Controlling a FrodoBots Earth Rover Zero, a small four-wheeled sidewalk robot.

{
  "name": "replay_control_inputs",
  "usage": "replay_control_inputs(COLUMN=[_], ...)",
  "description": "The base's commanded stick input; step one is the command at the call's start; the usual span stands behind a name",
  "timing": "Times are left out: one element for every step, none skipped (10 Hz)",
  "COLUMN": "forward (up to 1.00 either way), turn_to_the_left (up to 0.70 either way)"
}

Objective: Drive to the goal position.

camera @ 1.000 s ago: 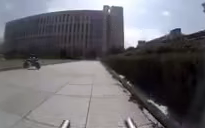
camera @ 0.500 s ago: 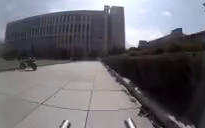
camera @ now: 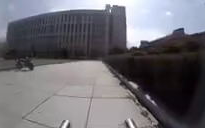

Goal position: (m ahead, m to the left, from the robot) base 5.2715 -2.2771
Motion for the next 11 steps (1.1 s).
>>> replay_control_inputs(forward=[0.85, 0.85, 0.85, 0.85, 0.85, 0.85, 0.85, 0.85, 0.85, 0.85, 0.85], turn_to_the_left=[-0.01, 0.00, 0.00, 0.00, 0.00, 0.00, 0.00, 0.00, 0.00, 0.00, 0.00])
